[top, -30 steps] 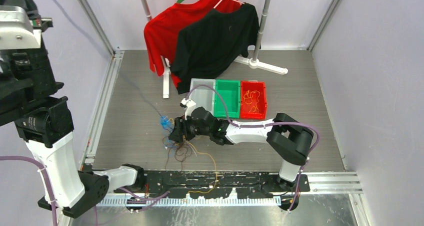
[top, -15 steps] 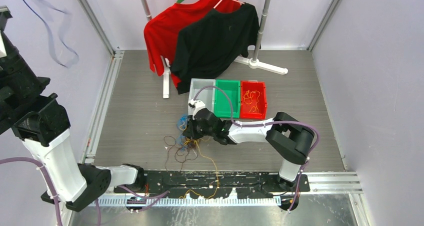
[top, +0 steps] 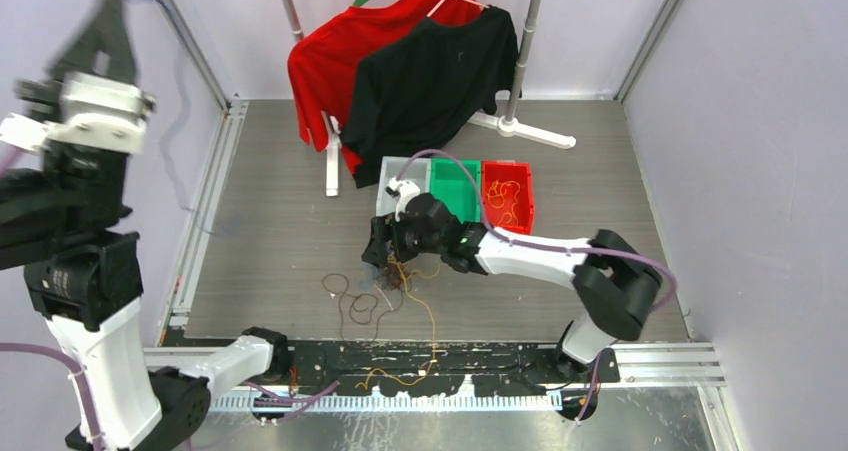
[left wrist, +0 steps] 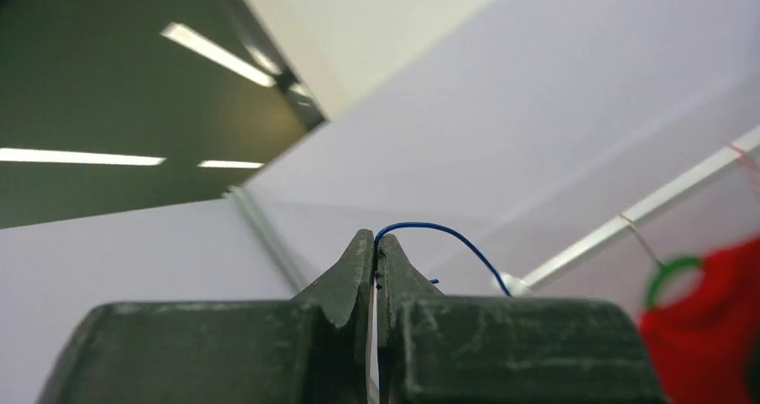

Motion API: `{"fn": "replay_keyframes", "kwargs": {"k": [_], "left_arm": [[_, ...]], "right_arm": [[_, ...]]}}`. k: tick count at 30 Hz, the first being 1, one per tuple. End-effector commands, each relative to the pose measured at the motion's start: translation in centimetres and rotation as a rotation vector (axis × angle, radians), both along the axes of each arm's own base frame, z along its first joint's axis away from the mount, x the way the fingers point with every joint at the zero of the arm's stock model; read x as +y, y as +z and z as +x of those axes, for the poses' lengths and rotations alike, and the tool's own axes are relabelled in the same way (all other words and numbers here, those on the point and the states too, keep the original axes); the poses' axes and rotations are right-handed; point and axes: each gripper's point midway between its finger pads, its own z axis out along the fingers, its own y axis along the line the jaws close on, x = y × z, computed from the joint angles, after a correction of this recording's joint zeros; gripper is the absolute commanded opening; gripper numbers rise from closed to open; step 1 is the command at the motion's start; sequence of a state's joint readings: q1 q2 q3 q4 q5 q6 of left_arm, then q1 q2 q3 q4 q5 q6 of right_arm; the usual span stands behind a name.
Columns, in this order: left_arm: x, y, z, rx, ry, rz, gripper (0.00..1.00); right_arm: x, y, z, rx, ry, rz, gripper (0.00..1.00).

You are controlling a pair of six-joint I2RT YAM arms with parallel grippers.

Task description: Untangle the cables

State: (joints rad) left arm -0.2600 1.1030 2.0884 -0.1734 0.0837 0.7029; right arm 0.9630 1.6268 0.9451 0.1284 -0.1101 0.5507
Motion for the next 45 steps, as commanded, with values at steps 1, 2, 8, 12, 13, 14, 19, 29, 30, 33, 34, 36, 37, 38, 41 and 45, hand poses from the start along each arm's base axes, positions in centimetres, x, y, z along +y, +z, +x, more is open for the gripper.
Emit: {"fn": "replay_keyframes", "kwargs": {"k": [1,2,8,12,13,14,19,29,30,33,34,36,37,38,41,45], "left_arm": [[-5.6,-9.9,2.3,0.317,-0.277,0.140,0.00],[-6.2,-12.0,2.7,0.368,-0.308,0.142,0.00],[-8.8,-18.5,3.8,0.594,-0.487,0.071,0.00],[-10.2,-20.4,4.7,0.686,-0.579,0.018,0.00],[-10.4,-20.5,5.0,0.696,-0.589,0.006,0.00],[-10.5,-20.5,5.2,0.700,-0.594,0.004,0.00],[-9.0,-17.8,6.6,0.586,-0.484,-0.007,0.00],[-7.8,-14.6,7.7,0.490,-0.428,-0.074,0.00],[-7.8,-14.6,7.8,0.490,-0.429,-0.077,0.00],[-8.0,-14.5,8.5,0.500,-0.430,-0.085,0.00],[-8.0,-14.5,8.7,0.504,-0.432,-0.094,0.00],[-8.2,-14.6,9.2,0.520,-0.443,-0.110,0.00],[-8.3,-14.7,9.4,0.530,-0.453,-0.121,0.00],[-8.6,-14.9,9.7,0.541,-0.464,-0.130,0.00],[-9.3,-15.3,10.2,0.576,-0.509,-0.148,0.00],[-11.2,-16.2,10.3,0.634,-0.609,-0.140,0.00]], "right_arm": [[0.9,12.8,-1.4,-0.207,0.149,0.197,0.86],[0.6,14.1,-1.6,-0.228,0.153,0.207,0.89],[-0.1,20.8,-2.1,-0.340,0.161,0.326,0.92],[0.3,22.9,-1.7,-0.370,0.157,0.358,0.91],[0.4,22.7,-1.6,-0.363,0.156,0.347,0.90],[0.5,22.2,-1.6,-0.352,0.160,0.338,0.89],[0.0,19.5,-2.0,-0.290,0.135,0.330,0.86],[-1.2,13.7,-1.8,-0.202,0.055,0.269,0.89],[-1.3,13.5,-1.6,-0.203,0.044,0.266,0.89],[-1.3,13.8,-1.1,-0.220,0.023,0.264,0.89],[-1.1,13.9,-0.8,-0.228,0.022,0.260,0.88],[-0.6,14.6,0.0,-0.243,0.015,0.262,0.87],[-0.2,15.0,0.5,-0.245,0.016,0.266,0.86],[0.3,15.5,0.9,-0.248,0.022,0.275,0.85],[1.7,16.2,1.7,-0.239,0.046,0.287,0.80],[2.5,16.3,2.7,-0.208,0.040,0.310,0.75]]}}
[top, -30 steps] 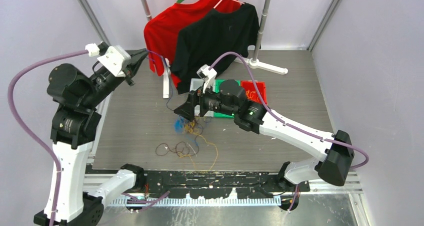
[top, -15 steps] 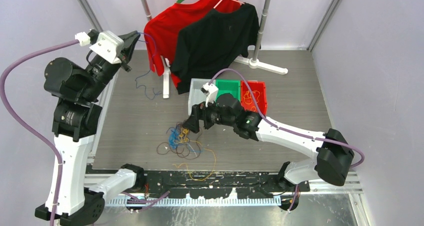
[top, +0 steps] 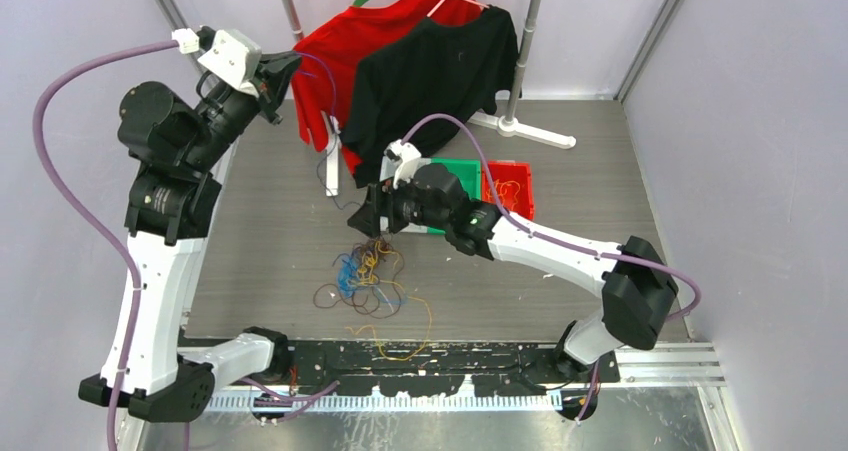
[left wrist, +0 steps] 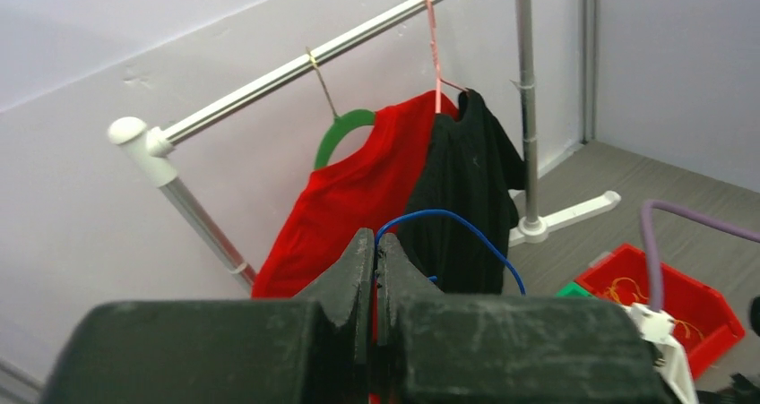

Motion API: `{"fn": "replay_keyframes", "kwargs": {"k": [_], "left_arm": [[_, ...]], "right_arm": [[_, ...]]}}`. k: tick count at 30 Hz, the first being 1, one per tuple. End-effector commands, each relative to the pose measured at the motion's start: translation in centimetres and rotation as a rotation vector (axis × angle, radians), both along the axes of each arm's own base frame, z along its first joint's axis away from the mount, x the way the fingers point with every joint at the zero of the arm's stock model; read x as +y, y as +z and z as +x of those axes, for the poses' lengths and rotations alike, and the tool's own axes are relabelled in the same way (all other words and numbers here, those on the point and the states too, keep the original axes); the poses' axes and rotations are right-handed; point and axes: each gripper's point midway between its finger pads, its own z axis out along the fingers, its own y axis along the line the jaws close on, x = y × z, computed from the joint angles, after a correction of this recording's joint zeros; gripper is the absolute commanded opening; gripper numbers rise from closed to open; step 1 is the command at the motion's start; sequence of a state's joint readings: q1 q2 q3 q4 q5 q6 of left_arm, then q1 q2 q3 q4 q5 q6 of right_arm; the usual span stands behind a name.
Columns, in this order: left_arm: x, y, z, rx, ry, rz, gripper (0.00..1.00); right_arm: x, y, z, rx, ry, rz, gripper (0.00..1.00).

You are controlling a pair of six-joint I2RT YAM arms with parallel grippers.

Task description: Untangle the cables

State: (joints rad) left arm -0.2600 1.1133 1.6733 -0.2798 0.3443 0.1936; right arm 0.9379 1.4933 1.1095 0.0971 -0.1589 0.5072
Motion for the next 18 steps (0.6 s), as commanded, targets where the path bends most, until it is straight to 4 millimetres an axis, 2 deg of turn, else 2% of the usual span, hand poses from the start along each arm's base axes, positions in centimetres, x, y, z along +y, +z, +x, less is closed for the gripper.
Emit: {"fn": "replay_keyframes", "kwargs": {"k": [1,9,18], "left_arm": [[-1.9,2.5,-1.8,-0.032,-0.130,-0.065,0.00],[-4.4,1.6,-0.5,-0.001,-0.185,-0.052,0.00],[-5.5,-0.7,3.1,0.021,-0.144,-0.011,0.00]], "right_arm": [[1.1,3.6,1.4,-0.028,0.000,0.107,0.75],[-0.9,3.5,3.2,-0.006,-0.064,0.134,0.73],[-4.4,1.6,6.0,0.054,-0.176,0.121,0.68]]}}
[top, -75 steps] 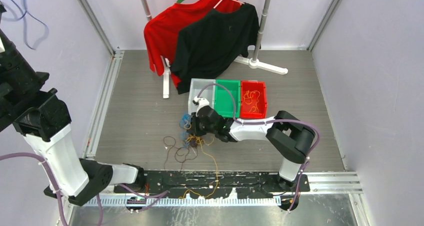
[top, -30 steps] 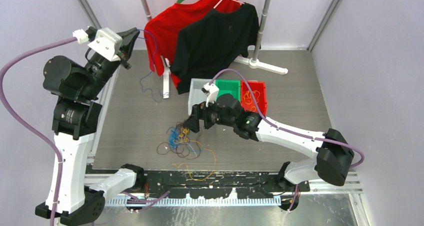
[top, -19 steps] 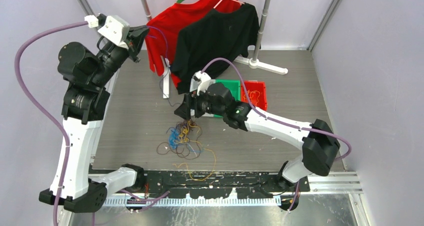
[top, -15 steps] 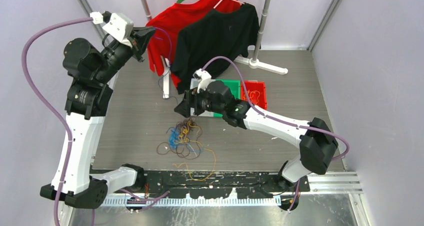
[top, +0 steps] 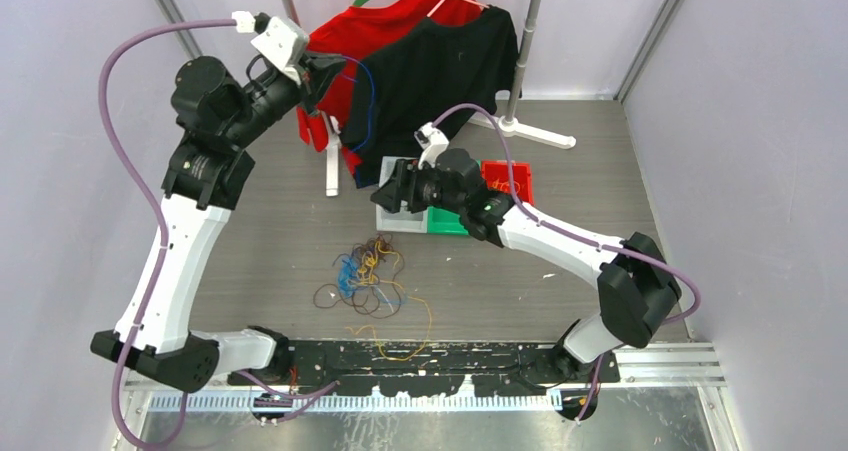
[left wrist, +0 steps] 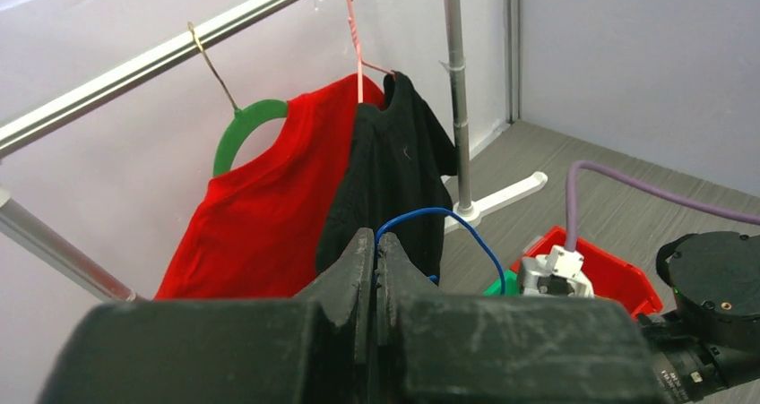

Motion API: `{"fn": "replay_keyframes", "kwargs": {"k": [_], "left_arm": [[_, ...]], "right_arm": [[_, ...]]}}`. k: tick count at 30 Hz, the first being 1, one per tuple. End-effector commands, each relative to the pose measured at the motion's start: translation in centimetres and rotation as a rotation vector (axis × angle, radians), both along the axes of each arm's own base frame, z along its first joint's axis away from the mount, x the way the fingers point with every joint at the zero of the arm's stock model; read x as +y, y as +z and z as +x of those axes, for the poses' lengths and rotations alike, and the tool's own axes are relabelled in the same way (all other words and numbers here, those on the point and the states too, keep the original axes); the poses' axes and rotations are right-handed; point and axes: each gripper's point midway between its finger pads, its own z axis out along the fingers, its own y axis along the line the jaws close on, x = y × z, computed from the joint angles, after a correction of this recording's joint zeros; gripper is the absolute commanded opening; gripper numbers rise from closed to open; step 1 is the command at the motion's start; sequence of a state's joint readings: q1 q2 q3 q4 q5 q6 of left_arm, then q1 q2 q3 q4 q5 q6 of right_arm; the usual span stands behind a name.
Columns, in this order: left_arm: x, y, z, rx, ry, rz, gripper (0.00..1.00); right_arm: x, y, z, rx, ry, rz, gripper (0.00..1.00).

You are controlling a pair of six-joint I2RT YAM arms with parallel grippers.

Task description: Untangle the cables

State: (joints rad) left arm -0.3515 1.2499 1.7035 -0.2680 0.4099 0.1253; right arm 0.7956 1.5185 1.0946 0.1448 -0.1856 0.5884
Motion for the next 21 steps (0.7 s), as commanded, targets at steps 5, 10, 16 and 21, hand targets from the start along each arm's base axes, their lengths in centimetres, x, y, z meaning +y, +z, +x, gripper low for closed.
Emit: {"fn": "replay_keyframes", "kwargs": {"k": [5,10,16,21], "left_arm": [[-0.9,0.0,3.2,-0.077,0.047,0.030,0.00],[-1.9,-1.1,4.8,-0.067,0.058,0.055,0.00],[-3.1,-1.7,6.4,-0.075,0.073,0.085,0.00],[-4.0,-2.7,7.5,-0.060,0.075,0.102,0.00]], "right_arm": [[-3.1,0.9,1.4,0.002,-0.090,0.045,0.68],[-4.6,-0.2,2.3,0.012,-0.122,0.024,0.67],[-5.3,-1.0,3.2,0.025,-0.138,0.018,0.67],[-6.0,-1.7,3.9,0.034,-0.163,0.007,0.67]]}}
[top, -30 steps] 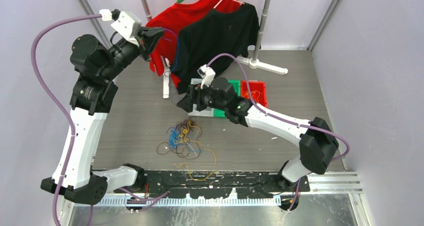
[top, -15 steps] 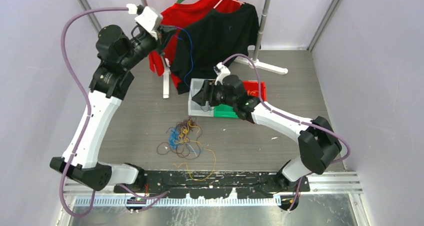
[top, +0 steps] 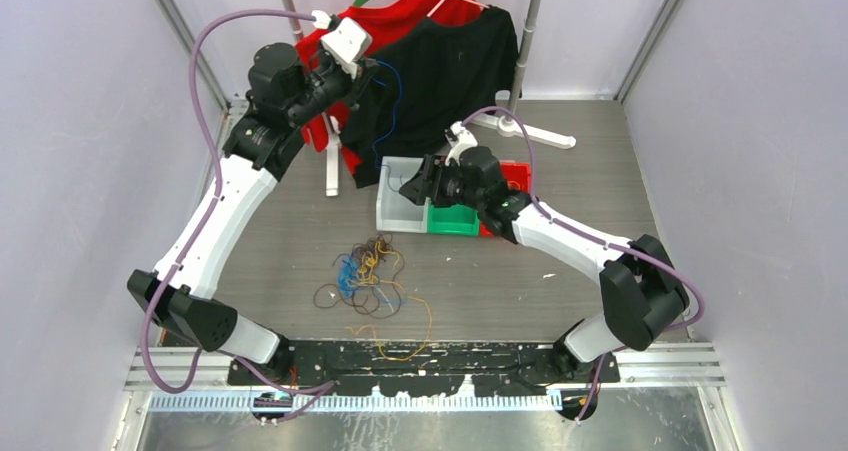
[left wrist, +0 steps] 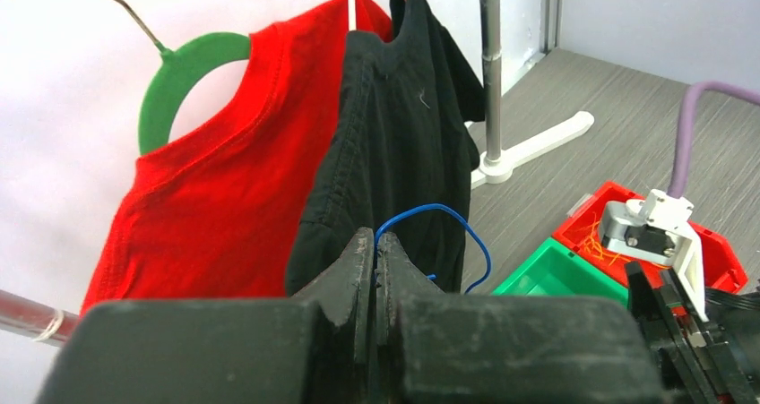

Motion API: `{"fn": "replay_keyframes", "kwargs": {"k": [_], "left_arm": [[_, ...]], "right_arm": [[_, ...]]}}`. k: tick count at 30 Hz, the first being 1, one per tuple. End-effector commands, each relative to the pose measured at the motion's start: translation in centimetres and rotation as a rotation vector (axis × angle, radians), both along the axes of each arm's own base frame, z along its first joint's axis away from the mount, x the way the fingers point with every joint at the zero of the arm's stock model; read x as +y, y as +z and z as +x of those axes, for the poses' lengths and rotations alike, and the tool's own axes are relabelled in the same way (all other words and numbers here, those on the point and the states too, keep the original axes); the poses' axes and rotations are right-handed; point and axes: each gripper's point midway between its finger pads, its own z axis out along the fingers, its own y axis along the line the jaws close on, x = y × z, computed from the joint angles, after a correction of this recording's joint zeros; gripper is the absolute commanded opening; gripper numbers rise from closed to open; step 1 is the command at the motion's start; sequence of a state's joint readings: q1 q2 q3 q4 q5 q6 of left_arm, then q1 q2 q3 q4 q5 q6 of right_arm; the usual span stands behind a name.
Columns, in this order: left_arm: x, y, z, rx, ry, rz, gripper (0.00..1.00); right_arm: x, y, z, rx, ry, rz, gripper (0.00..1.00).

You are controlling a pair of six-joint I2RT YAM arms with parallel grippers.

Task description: Untangle the cables

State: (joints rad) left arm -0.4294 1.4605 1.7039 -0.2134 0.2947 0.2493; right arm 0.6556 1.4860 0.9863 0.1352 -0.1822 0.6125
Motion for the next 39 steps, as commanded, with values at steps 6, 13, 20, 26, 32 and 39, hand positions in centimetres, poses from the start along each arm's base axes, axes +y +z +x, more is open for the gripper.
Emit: {"fn": "replay_keyframes", "kwargs": {"k": [6,13,20,26,32,39], "left_arm": [[-0.6,1.9,1.0,-0.091,0.018,0.004,0.00],[-1.6,-3.3,2.0,-0.007,0.017,0.072,0.00],[-3.6,-8.1,2.8,0.109,0.012,0.115,0.00],[-5.0,-11.4,4.0,0.225,0.030,0.119,0.00],[-4.8,-17.2,4.1,0.358,0.060,0.194,0.00],[-3.3,-22.7,5.3,0.360,0.127,0.393,0.00]], "right_arm": [[-1.5,1.2,0.8,-0.033,-0.061,0.015,0.69],[-4.2,1.3,0.8,-0.046,-0.151,-0.007,0.69],[-7.2,2.0,0.4,-0.080,-0.250,-0.003,0.69],[-9.1,2.1,-0.1,-0.088,-0.295,0.016,0.69],[-10.0,2.4,-0.3,-0.090,-0.312,0.037,0.68],[-10.5,1.6,-0.4,-0.076,-0.323,0.038,0.68]]}}
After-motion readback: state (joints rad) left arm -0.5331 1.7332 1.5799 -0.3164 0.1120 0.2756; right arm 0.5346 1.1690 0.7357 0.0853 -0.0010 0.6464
